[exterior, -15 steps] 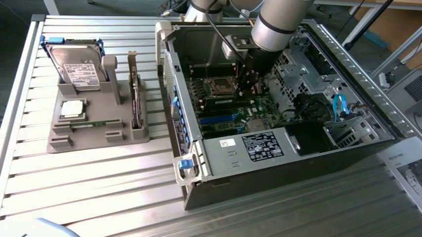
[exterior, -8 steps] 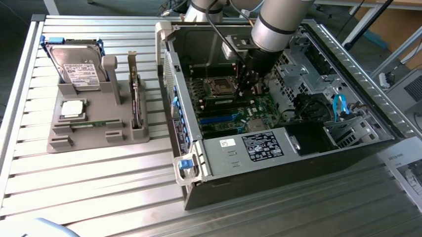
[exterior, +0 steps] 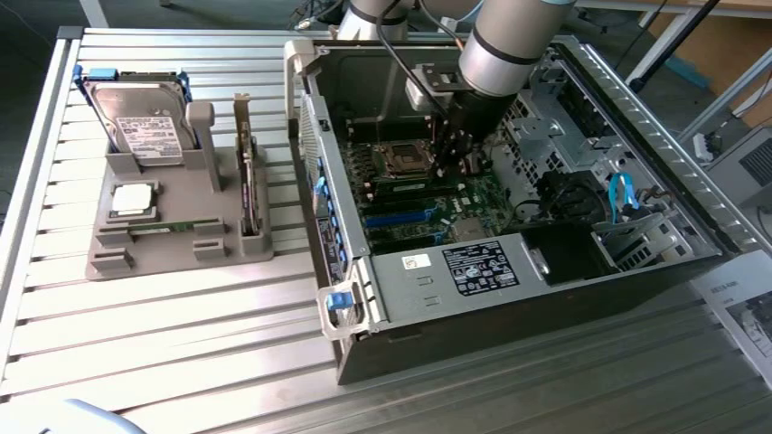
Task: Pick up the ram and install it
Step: 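Insert the ram into the slot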
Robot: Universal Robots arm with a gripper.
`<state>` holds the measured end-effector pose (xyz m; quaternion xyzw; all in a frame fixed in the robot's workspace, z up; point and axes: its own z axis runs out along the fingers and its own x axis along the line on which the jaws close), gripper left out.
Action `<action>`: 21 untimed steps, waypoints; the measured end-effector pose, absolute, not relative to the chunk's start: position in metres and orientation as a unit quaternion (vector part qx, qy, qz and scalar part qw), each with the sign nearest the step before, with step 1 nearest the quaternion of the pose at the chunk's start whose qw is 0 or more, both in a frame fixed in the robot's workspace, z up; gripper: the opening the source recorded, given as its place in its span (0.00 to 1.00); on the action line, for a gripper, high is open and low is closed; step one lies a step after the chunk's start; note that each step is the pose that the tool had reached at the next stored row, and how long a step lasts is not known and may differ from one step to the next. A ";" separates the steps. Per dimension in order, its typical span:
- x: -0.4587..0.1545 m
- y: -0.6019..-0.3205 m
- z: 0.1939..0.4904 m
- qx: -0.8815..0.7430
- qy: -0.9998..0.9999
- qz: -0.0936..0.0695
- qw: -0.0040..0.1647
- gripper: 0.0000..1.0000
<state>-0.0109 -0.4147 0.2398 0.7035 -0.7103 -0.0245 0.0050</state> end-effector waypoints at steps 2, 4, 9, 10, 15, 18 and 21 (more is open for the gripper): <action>-0.011 -0.415 0.239 0.703 -0.710 -0.025 0.005 0.12; -0.011 -0.415 0.239 0.703 -0.710 -0.025 0.005 0.12; -0.011 -0.414 0.239 0.704 -0.710 -0.025 0.005 0.12; -0.011 -0.414 0.239 0.703 -0.710 -0.025 0.005 0.12; -0.011 -0.414 0.238 0.703 -0.710 -0.025 0.005 0.12; -0.011 -0.414 0.238 0.704 -0.710 -0.025 0.005 0.12; -0.011 -0.414 0.238 0.703 -0.710 -0.025 0.005 0.12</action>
